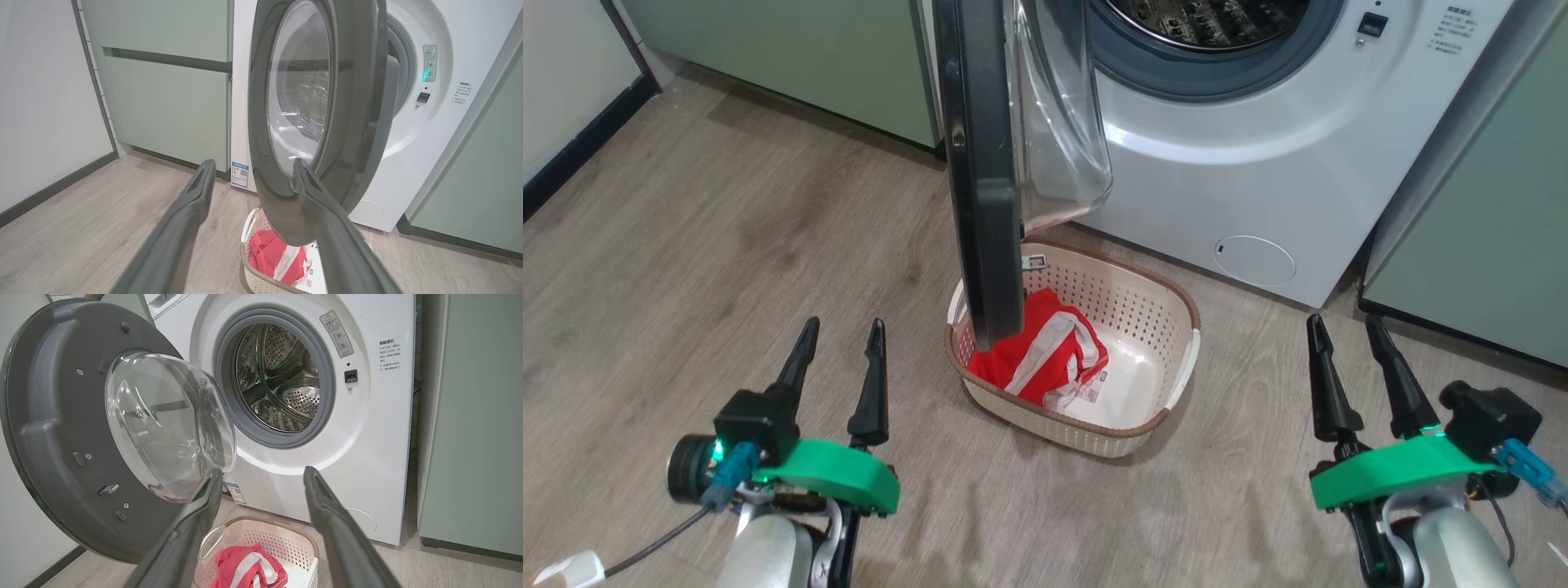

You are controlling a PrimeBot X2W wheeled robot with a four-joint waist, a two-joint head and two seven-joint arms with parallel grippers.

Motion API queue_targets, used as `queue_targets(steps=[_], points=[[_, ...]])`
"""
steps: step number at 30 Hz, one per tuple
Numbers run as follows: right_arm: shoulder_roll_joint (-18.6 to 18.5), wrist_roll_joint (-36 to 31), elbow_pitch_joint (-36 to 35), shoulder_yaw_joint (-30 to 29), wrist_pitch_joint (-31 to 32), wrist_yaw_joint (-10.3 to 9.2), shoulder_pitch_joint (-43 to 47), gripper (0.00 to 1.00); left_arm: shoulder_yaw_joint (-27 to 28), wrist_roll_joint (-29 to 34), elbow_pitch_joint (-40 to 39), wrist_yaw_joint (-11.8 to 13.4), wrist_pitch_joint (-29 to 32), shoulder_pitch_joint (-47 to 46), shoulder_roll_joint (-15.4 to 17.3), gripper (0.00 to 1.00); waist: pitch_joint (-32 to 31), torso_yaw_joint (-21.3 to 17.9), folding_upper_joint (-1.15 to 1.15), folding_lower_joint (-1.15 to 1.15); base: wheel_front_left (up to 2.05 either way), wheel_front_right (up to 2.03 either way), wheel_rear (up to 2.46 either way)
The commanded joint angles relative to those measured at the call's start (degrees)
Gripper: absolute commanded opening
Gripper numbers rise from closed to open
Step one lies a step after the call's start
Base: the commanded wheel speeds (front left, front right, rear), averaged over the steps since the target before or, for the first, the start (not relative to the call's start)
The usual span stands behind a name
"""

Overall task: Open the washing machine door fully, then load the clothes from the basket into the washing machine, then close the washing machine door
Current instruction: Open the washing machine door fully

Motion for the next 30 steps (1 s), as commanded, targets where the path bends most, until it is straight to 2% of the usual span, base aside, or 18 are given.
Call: queue_targets(steps=[1, 12, 13, 15, 16, 20, 30], points=[[0.10, 0.51, -1.59, 1.57, -0.53, 0.00, -1.86, 1.00, 1.39, -0.44, -1.56, 0.07, -0.56, -1.51, 0.53, 1.00, -0.06, -0.01, 0.00, 0.00, 0.00, 0.00, 0.00], [0.10, 0.79, -1.32, 2.36, -0.53, 0.00, -2.00, 1.00, 1.51, -0.55, -1.75, 0.07, -0.56, -1.33, 0.53, 1.00, -0.32, -0.29, 0.00, 0.00, 0.00, 0.00, 0.00], [0.10, 0.77, -1.33, 2.38, -0.53, 0.00, -2.03, 1.00, 1.66, -0.95, -1.72, 0.37, -0.56, -1.26, 0.53, 0.91, -0.31, -0.34, 0.00, 0.00, 0.00, 0.00, 0.00], [0.10, 0.71, -1.35, 2.37, -0.53, 0.00, -2.07, 1.00, 1.58, -1.86, -1.65, 0.11, -0.56, -1.34, 0.53, 0.07, -0.28, -0.42, 0.00, 0.00, 0.00, 0.00, 0.00], [0.10, 0.66, -1.34, 2.36, -0.53, 0.00, -2.08, 1.00, 1.68, -2.03, -1.79, 0.03, -0.56, -1.43, 0.53, 0.00, -0.24, -0.44, 0.00, 0.00, 0.00, 0.00, 0.00], [0.10, 0.45, -1.33, 2.47, -0.53, 0.00, -2.19, 1.00, 1.70, -1.13, -3.74, -0.55, -0.56, -1.76, 0.53, 0.00, 0.01, -0.64, 0.00, 0.00, 0.00, 0.00, 0.00], [0.10, -0.75, -1.96, 2.87, -0.53, 0.00, -3.11, 1.00, 3.70, -0.78, -14.73, 1.33, -0.56, -6.94, 0.53, 0.00, 1.52, -1.57, 0.00, 0.00, 0.00, 0.00, 0.00]])
